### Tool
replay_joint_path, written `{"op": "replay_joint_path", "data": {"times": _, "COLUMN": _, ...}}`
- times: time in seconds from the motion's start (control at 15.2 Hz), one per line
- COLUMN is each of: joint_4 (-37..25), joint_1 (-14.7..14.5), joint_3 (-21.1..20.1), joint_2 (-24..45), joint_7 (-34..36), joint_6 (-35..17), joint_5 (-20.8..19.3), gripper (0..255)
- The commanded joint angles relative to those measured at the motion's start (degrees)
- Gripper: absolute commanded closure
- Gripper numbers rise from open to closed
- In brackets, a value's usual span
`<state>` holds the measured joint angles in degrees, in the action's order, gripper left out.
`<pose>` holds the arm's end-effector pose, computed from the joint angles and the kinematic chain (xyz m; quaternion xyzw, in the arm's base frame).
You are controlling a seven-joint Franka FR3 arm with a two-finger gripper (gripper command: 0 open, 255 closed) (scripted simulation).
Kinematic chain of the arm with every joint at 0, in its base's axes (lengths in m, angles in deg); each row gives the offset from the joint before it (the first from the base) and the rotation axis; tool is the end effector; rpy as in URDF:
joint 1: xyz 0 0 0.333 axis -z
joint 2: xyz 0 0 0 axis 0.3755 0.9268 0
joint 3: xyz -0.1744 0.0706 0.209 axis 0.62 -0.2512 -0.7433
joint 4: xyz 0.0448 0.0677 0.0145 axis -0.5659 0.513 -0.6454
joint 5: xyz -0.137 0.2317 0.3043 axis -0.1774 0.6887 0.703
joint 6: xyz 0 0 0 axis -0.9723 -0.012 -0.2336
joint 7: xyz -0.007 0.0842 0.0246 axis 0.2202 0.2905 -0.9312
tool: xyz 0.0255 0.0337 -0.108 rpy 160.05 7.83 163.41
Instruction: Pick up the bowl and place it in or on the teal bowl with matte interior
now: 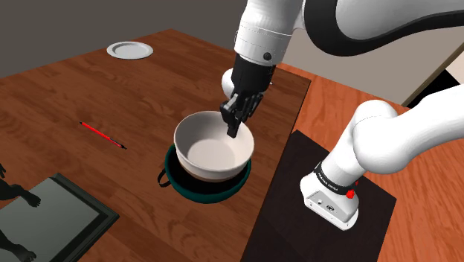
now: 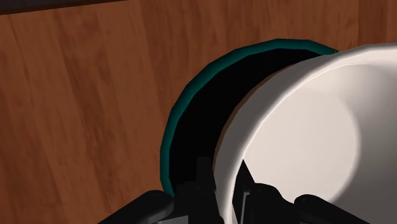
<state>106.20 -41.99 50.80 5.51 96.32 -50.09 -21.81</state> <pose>0.2759 0.3074 0.4465 -0.9945 -0.0662 0.0190 0.0790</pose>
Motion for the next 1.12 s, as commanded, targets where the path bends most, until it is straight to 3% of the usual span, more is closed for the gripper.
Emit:
{"op": "replay_joint_path", "data": {"times": 0.0, "joint_4": 0.68, "joint_1": 0.00, "joint_3": -0.02, "joint_2": 0.04, "joint_7": -0.29, "joint_6": -0.72, "joint_5": 0.12, "gripper": 255}}
{"op": "replay_joint_path", "data": {"times": 0.4, "joint_4": 0.67, "joint_1": 0.01, "joint_3": -0.02, "joint_2": 0.05, "joint_7": -0.30, "joint_6": -0.72, "joint_5": 0.12, "gripper": 255}}
{"op": "replay_joint_path", "data": {"times": 0.46, "joint_4": 0.66, "joint_1": 0.01, "joint_3": -0.01, "joint_2": 0.05, "joint_7": -0.31, "joint_6": -0.71, "joint_5": 0.11, "gripper": 0}}
{"op": "replay_joint_path", "data": {"times": 0.79, "joint_4": 0.68, "joint_1": 0.01, "joint_3": -0.02, "joint_2": 0.03, "joint_7": -0.30, "joint_6": -0.71, "joint_5": 0.12, "gripper": 0}}
{"op": "replay_joint_path", "data": {"times": 1.06, "joint_4": -5.30, "joint_1": 0.70, "joint_3": 2.44, "joint_2": -1.28, "joint_7": 0.10, "joint_6": 6.77, "joint_5": -1.74, "gripper": 0}}
